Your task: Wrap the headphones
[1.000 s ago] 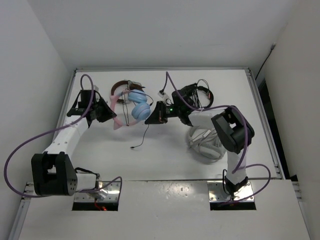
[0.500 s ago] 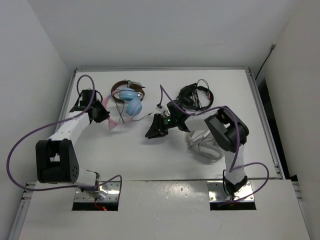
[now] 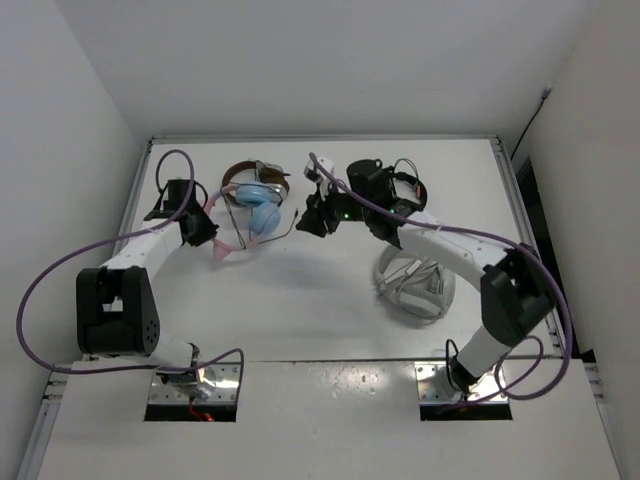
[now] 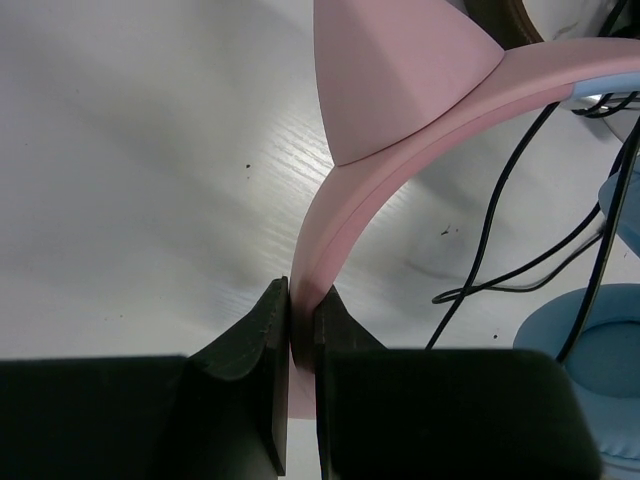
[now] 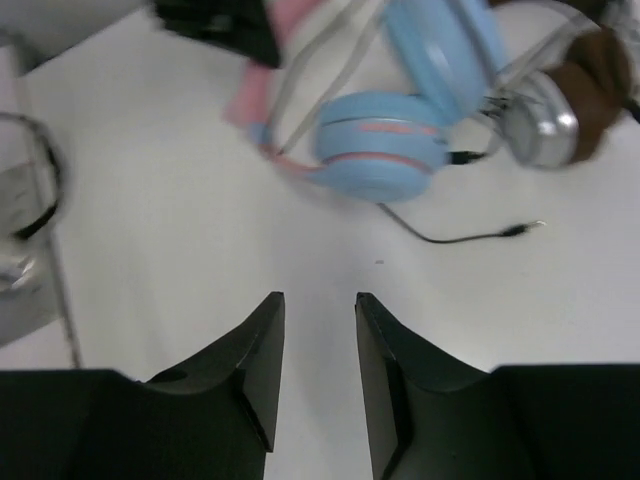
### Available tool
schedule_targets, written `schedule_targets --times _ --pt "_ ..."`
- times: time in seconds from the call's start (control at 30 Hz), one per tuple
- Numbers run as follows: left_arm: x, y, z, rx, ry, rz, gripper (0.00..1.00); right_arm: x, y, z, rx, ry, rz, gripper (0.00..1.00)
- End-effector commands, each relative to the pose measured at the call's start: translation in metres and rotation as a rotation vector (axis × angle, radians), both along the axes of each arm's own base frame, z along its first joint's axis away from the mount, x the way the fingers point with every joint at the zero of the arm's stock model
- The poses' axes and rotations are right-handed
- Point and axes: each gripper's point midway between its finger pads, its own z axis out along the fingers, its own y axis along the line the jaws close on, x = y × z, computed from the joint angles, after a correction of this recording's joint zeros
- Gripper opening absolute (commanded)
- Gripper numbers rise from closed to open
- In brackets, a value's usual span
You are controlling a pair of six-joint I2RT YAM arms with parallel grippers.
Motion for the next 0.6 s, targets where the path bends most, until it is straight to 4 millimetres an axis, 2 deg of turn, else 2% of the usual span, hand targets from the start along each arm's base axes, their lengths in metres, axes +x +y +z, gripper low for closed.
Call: schedule_targets --times 0.0,0.07,0.13,0.17,0.2,0.23,0.27,0.3,0.33,0.37,0.43,0.47,0.53,0.57 --pt "0.031 -0.002 0.034 -0.010 -0.140 0.002 0.00 0.073 -0.026 -0.055 -0.200 0.113 -0.261 0.34" --pt "0.031 -0.002 0.034 -0.010 -0.140 0.002 0.00 0.085 -0.042 -0.077 -0.248 0.284 -0.377 0.34" --pt "0.031 -0.002 0.034 -0.010 -0.140 0.002 0.00 0.093 -0.038 -0.080 -0.177 0.410 -0.483 0.36" --pt "0.031 0.000 0.034 -0.003 -0.140 0.008 0.00 0.095 -0.031 -0.077 -0.154 0.412 -0.510 0.38" --pt "0.028 0.000 0.030 -0.003 -0.131 0.008 0.00 0.092 -0.026 -0.082 -0.148 0.449 -0.559 0.39" --pt "0.030 0.000 0.031 -0.003 -0.140 0.008 0.00 0.100 -0.026 -0.078 -0.158 0.416 -0.645 0.39" --pt "0.030 0.000 0.031 -0.003 -0.140 0.008 0.00 0.096 -0.014 -0.085 -0.195 0.428 -0.682 0.39" --pt "0.030 0.000 0.031 -0.003 -0.140 0.008 0.00 0.099 -0.011 -0.089 -0.190 0.473 -0.747 0.37" --pt "0.030 0.000 0.031 -0.003 -0.140 0.008 0.00 0.102 -0.011 -0.093 -0.200 0.496 -0.773 0.37" --pt "0.030 0.000 0.031 -0.003 -0.140 0.008 0.00 0.107 -0.005 -0.090 -0.185 0.517 -0.789 0.39" --pt "0.030 0.000 0.031 -0.003 -0.140 0.008 0.00 0.108 -0.001 -0.111 -0.174 0.606 -0.808 0.39" --pt "0.030 0.000 0.031 -0.003 -0.140 0.008 0.00 0.113 0.003 -0.104 -0.141 0.605 -0.814 0.39" --pt "0.030 0.000 0.031 -0.003 -0.140 0.008 0.00 0.120 0.004 -0.116 -0.141 0.610 -0.848 0.39" --pt "0.030 0.000 0.031 -0.003 -0.140 0.008 0.00 0.127 0.005 -0.111 -0.137 0.596 -0.863 0.39"
